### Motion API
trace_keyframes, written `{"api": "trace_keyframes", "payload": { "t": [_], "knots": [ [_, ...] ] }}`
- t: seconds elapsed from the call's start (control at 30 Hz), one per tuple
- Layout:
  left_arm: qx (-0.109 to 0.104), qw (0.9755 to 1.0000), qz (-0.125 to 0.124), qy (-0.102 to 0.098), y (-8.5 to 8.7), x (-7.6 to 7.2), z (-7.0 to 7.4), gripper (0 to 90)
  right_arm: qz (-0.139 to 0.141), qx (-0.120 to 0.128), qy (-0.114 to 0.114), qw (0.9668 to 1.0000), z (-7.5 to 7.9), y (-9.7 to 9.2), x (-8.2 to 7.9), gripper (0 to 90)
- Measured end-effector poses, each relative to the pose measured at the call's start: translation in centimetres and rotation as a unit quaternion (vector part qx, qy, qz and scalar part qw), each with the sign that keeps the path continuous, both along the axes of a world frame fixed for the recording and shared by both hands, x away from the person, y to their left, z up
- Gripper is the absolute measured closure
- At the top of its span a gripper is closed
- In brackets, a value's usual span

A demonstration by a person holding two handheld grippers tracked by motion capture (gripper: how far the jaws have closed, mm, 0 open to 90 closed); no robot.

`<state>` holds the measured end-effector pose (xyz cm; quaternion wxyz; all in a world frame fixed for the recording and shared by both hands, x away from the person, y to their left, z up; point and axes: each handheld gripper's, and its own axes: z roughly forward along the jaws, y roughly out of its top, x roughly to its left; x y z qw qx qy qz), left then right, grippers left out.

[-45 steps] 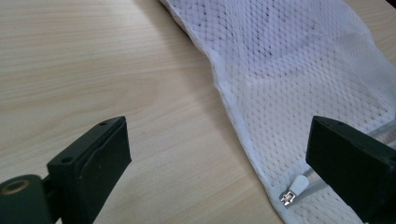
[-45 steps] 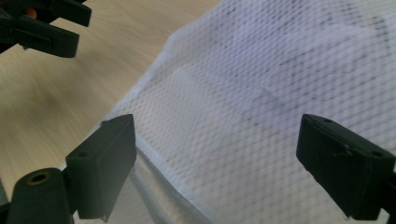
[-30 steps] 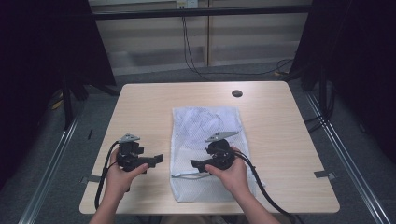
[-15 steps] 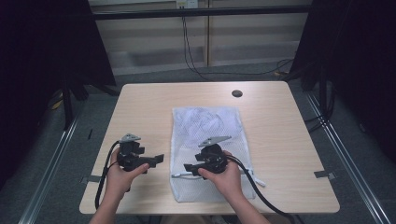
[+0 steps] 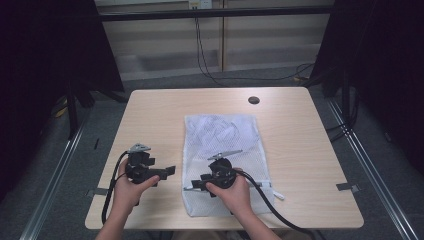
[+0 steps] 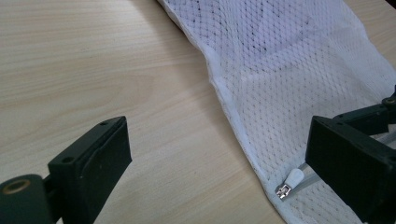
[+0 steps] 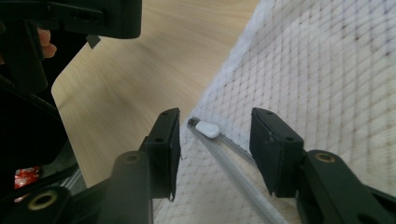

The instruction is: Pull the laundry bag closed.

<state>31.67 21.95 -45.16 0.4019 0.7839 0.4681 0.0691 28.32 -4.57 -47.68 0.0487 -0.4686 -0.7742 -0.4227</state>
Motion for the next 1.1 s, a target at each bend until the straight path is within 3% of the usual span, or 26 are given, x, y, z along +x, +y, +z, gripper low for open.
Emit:
{"api": "trace_keyframes", "payload": {
  "t": [0.3,0.87,1.03,1.1],
  "knots": [
    [0.002,1.0000,-0.003,0.000,0.0,0.0,0.0,6.5,-0.015,0.025,0.031,0.9991,-0.6,0.4,0.3,65.3],
    [0.015,0.9999,-0.005,0.007,0.4,-0.5,-0.4,6.8,-0.014,0.025,0.063,0.9976,-1.9,1.7,0.9,68.4],
    [0.014,0.9998,-0.003,0.010,0.5,-0.6,-0.4,6.8,-0.011,0.012,0.075,0.9970,-2.3,2.2,0.9,69.3],
    [0.013,0.9999,-0.004,0.010,0.5,-0.6,-0.4,6.8,-0.011,0.019,0.073,0.9971,-2.4,2.2,1.0,70.2]
  ]
}}
